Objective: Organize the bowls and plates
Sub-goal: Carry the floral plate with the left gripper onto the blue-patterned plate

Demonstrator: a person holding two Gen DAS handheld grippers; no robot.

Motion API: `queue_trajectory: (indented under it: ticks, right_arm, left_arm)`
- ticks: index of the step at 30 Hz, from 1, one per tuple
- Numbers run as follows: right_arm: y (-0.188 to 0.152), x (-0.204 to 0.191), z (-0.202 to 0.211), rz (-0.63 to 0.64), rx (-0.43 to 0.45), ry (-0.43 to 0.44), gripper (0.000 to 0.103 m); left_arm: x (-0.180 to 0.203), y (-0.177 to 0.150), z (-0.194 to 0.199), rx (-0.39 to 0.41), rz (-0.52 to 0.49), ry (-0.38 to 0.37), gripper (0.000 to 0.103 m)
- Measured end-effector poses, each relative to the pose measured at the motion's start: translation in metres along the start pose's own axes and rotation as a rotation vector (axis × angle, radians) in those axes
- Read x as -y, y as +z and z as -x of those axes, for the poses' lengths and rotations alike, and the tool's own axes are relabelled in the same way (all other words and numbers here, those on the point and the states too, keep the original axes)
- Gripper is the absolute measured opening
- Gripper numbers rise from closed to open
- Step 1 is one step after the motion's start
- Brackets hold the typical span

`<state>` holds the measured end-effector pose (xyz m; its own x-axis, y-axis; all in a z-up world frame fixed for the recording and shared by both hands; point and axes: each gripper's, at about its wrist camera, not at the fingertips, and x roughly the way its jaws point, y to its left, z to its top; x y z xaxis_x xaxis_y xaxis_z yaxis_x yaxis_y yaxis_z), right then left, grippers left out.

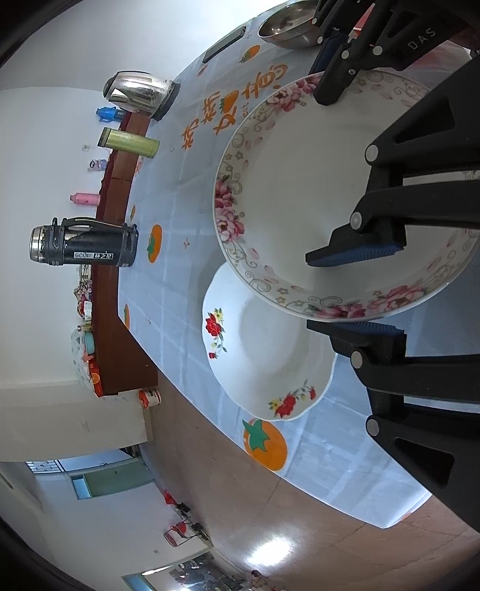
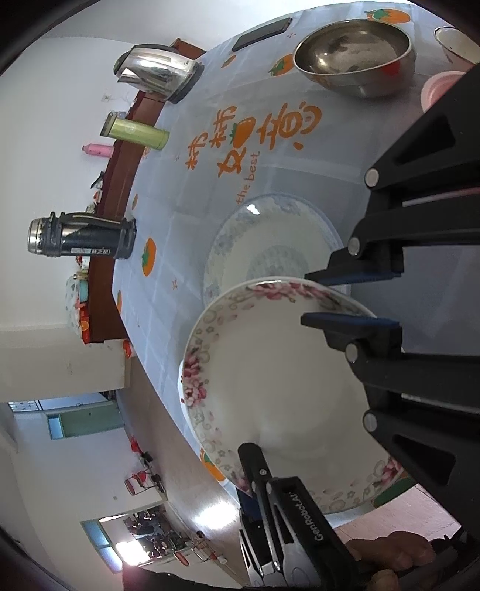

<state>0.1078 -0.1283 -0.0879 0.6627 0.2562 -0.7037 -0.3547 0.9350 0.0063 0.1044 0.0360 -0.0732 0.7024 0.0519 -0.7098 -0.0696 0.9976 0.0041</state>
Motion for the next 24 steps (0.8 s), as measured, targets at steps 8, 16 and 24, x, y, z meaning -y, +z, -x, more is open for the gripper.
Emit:
queue_trajectory:
  ticks: [8, 16, 24]
  right_arm:
    - [0.006, 0.011, -0.003, -0.021, -0.002, -0.023, 0.015]
    - [0.013, 0.02, -0.006, -0.035, -0.016, -0.042, 0.015]
    - [0.018, 0.032, -0.01, -0.054, -0.03, -0.07, 0.015]
  left_arm:
    - [0.01, 0.011, -0.006, 0.011, -0.021, -0.008, 0.03]
    - [0.017, 0.019, -0.012, 0.016, -0.027, -0.014, 0.029]
    - [0.032, 0.029, -0.021, 0.02, -0.041, -0.025, 0.029]
